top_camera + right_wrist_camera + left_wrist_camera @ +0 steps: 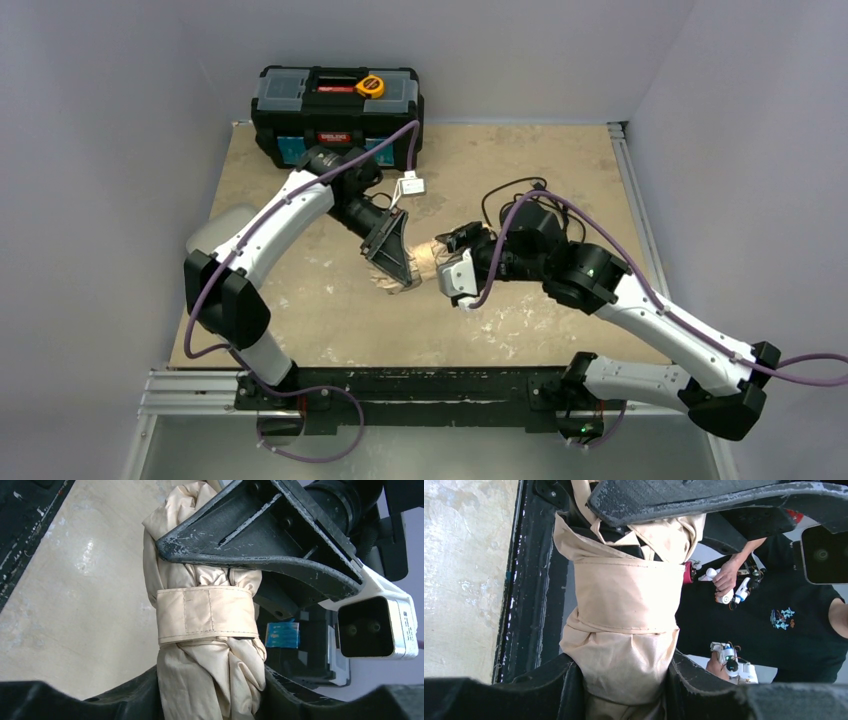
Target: Open the umbrella
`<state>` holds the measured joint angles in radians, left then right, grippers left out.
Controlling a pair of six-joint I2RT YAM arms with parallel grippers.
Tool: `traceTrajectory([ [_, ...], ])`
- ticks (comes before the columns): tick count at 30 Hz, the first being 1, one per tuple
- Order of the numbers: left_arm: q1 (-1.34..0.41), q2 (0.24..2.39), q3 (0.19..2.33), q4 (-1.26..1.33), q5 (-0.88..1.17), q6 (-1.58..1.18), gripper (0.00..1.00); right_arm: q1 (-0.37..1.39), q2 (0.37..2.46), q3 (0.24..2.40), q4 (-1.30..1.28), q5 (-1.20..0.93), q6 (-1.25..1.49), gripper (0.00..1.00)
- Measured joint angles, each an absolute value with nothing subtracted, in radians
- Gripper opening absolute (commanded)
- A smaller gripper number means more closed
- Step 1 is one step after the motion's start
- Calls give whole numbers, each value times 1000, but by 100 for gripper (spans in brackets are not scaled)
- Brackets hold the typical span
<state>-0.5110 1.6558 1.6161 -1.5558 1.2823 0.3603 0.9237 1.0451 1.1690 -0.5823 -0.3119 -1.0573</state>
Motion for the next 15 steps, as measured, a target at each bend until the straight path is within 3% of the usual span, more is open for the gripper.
traceTrajectory([
  [1,-511,1655,1613,-1556,1282,364,7,924,1045,1166,-579,-309,-1056,24],
  [2,-511,1655,1608,-1556,1282,371,27,924,1044,1164,-576,-309,-1056,7],
  [3,-511,1654,1605,-1558,1282,378,43,924,1042,1164,-579,-312,-1057,0],
  [5,-510,1648,1604,-1562,1274,379,60,924,1037,1159,-586,-322,-1056,0],
  [9,-480,1615,1605,-1562,1279,390,76,924,1014,1148,-589,-352,-1026,0],
  [10,-462,1605,1611,-1563,1278,389,96,924,1011,1148,-593,-361,-1013,0],
  [15,-275,1522,1692,-1421,1216,314,100,924,1015,1148,-643,-419,-907,0],
])
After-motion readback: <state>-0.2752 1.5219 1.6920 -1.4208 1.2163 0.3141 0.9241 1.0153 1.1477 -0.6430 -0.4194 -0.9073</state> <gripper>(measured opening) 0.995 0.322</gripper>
